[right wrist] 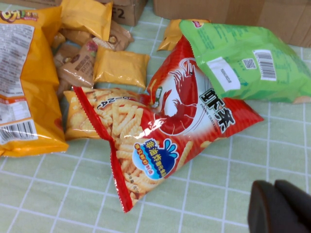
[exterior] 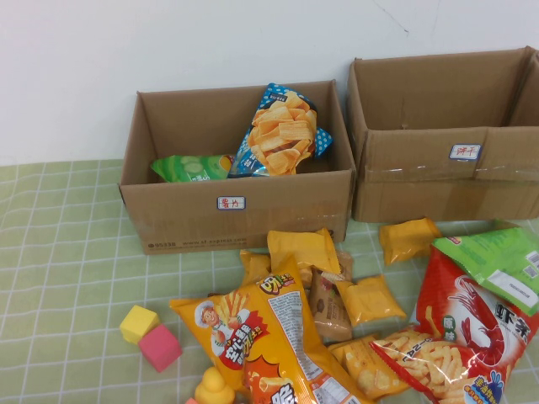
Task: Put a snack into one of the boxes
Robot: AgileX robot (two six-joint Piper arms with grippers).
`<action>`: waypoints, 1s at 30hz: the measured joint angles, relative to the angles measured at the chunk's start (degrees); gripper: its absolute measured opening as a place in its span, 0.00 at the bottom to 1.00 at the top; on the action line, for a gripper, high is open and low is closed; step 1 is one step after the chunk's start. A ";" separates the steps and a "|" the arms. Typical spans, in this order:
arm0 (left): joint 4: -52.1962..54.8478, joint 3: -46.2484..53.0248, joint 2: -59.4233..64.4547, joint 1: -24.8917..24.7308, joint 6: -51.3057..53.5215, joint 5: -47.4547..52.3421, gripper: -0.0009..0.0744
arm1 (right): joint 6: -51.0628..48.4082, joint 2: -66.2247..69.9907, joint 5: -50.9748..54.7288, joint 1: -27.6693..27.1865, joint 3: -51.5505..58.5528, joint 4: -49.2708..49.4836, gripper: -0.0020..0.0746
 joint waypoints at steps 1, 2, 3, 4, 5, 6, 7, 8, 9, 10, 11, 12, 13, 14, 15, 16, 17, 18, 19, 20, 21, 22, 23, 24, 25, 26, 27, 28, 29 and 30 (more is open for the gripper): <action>0.00 0.00 0.00 0.00 -0.10 0.00 0.01 | 0.00 0.00 0.00 0.00 0.00 0.00 0.02; 0.00 0.00 0.00 0.00 -0.08 0.00 0.01 | 0.00 0.00 0.00 0.00 0.00 0.00 0.02; 0.00 0.00 0.00 0.00 -0.08 0.00 0.01 | 0.00 0.00 0.00 0.00 0.00 0.00 0.02; 0.00 0.00 0.00 0.00 -0.08 0.00 0.01 | 0.00 0.00 0.00 0.00 0.04 0.00 0.02; 0.00 0.00 0.00 0.00 -0.08 0.00 0.01 | 0.00 -0.08 0.00 0.00 0.26 0.00 0.02; 0.00 0.00 0.00 0.00 -0.08 0.00 0.01 | 0.00 -0.20 0.00 0.00 0.57 0.00 0.02; 0.00 0.00 0.00 0.00 -0.36 0.00 0.01 | 0.00 -0.33 -0.14 -0.13 1.13 0.11 0.02; 0.00 0.00 0.00 0.00 -0.36 0.00 0.01 | -0.26 -0.70 -0.34 -0.66 1.61 0.11 0.02; 0.00 0.00 0.00 0.00 -0.36 0.00 0.01 | -0.89 -1.06 -0.50 -1.59 1.99 0.11 0.02; 0.00 0.00 0.00 0.00 -0.36 0.00 0.01 | -1.61 -1.67 -0.65 -2.77 2.15 0.11 0.02; 0.12 0.00 0.00 0.00 -0.36 0.00 0.01 | -2.49 -2.32 -1.06 -4.64 2.17 0.23 0.02; 0.12 0.00 0.00 0.00 -0.36 0.00 0.01 | -3.01 -3.14 -1.66 -6.83 2.41 0.49 0.02; 0.12 0.00 0.00 0.00 -0.36 0.00 0.01 | -3.28 -3.91 -2.22 -9.17 2.54 1.08 0.02; 0.12 0.00 0.00 0.00 -0.36 0.00 0.01 | -3.61 -4.98 -3.10 -11.58 2.86 1.68 0.02; 0.12 0.00 0.00 0.00 -0.36 0.00 0.01 | -3.93 -6.16 -4.36 -13.99 3.53 2.23 0.02; 0.12 0.00 0.00 0.00 -0.36 0.00 0.01 | -4.33 -7.12 -5.65 -15.43 4.17 2.51 0.02; 0.12 0.00 0.00 0.00 -0.36 0.00 0.01 | -5.54 -8.33 -7.66 -18.19 5.16 3.27 0.02; 0.12 0.00 0.00 0.00 -0.36 0.00 0.01 | -8.22 -10.89 -12.79 -22.05 7.94 4.46 0.02; 0.12 0.00 0.00 0.00 -0.36 0.00 0.01 | -9.90 -12.26 -15.48 -24.00 9.66 5.22 0.02; 0.23 0.00 0.00 0.00 -0.36 0.00 0.01 | -11.53 -13.63 -18.21 -25.76 11.52 5.89 0.02; 0.22 0.00 0.00 0.00 -0.36 0.00 0.01 | -12.69 -14.64 -20.45 -27.03 13.10 6.43 0.02; 0.22 0.00 0.00 0.00 -0.36 0.00 0.01 | -13.80 -15.53 -23.04 -28.44 15.18 6.97 0.02; 0.22 0.00 0.00 0.00 -0.36 0.00 0.01 | -14.62 -15.92 -25.55 -29.65 17.30 7.54 0.02; 0.22 0.00 0.00 0.00 -0.36 0.00 0.01 | -15.00 -16.06 -27.29 -30.60 18.97 8.02 0.02; 0.22 0.00 0.00 0.00 -0.36 0.00 0.01 | -15.38 -16.06 -29.03 -31.24 20.94 8.45 0.02; 0.22 0.00 0.00 0.00 -0.36 0.00 0.01 | -15.62 -16.18 -30.13 -31.61 22.69 9.02 0.02; 0.22 0.00 0.00 0.00 -0.36 0.00 0.01 | -17.58 -16.25 -30.02 -32.14 27.22 13.52 0.02; 0.22 0.00 0.00 0.00 -0.36 0.00 0.01 | -17.98 -16.36 -30.02 -32.14 27.82 14.38 0.02; 0.22 0.00 0.00 0.00 -0.36 0.00 0.01 | -18.25 -16.30 -30.24 -32.14 28.18 15.32 0.02; 0.22 0.00 0.00 0.00 -0.36 0.00 0.01 | -18.40 -16.30 -30.62 -32.14 28.17 15.95 0.02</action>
